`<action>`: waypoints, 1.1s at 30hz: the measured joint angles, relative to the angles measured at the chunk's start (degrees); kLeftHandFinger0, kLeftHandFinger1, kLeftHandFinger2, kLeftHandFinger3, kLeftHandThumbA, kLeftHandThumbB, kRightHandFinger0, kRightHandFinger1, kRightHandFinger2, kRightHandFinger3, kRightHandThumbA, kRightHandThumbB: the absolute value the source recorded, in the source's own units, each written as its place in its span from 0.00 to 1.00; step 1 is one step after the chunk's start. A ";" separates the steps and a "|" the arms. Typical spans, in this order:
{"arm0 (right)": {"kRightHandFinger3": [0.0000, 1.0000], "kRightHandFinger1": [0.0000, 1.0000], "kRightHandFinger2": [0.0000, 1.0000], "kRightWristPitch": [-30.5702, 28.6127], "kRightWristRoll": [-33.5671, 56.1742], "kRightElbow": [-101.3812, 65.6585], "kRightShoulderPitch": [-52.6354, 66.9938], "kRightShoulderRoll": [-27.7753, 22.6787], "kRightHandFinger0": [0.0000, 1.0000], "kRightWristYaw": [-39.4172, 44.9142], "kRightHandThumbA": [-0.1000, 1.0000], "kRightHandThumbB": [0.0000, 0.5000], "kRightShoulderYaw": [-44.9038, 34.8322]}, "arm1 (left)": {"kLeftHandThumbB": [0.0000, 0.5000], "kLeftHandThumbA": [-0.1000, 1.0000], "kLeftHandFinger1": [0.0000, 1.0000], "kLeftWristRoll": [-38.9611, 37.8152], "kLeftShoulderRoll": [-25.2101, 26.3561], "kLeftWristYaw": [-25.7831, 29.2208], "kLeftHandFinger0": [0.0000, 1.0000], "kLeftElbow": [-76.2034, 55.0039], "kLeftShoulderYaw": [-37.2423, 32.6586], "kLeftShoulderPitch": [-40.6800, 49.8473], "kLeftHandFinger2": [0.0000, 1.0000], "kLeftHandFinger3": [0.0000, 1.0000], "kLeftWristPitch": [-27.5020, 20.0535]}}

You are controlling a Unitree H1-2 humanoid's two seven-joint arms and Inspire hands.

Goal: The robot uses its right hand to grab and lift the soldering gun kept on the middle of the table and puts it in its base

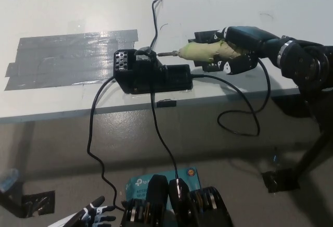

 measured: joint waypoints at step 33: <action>0.27 0.14 0.49 2.09 -6.83 -4.67 0.64 -0.33 0.00 -2.80 0.00 0.35 -1.41 | 0.78 1.00 1.00 -0.75 -0.06 0.06 1.00 -0.04 -1.25 1.13 1.00 1.00 0.00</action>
